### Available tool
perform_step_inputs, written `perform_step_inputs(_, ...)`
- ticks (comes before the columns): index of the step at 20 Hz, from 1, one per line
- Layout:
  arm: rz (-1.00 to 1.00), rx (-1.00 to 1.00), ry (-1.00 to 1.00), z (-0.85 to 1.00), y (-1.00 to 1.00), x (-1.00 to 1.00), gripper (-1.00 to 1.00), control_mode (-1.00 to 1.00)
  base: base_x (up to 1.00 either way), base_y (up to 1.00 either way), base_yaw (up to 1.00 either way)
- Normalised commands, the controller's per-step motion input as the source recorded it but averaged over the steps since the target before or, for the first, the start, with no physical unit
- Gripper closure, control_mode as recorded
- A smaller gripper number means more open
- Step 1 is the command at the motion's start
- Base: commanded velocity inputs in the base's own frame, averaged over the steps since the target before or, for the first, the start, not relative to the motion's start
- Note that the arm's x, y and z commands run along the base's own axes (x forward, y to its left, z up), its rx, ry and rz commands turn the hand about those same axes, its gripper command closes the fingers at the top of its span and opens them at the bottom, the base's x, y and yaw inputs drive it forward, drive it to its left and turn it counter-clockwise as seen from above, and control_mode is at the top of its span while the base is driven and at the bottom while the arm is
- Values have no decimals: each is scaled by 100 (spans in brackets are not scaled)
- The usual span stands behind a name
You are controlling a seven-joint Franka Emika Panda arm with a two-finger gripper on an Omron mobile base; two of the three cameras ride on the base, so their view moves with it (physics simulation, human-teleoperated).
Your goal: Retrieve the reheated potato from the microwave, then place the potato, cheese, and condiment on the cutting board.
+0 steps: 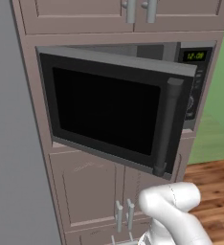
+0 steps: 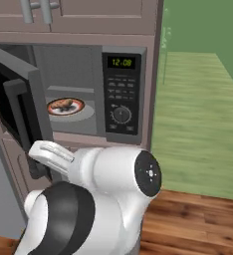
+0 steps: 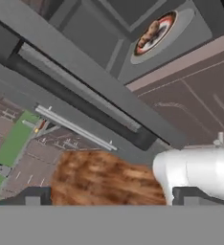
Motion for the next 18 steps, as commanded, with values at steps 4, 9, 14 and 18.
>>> perform_step_inputs(4,20,29,0,-3,-3,91,-100,-100,0,0,0)
perform_step_inputs(9,21,24,0,-18,32,50,-100,-100,0,0,0)
perform_step_inputs(14,17,21,-1,-11,43,48,-100,-100,0,0,0)
perform_step_inputs(18,14,17,0,-1,36,81,-100,-100,0,0,0)
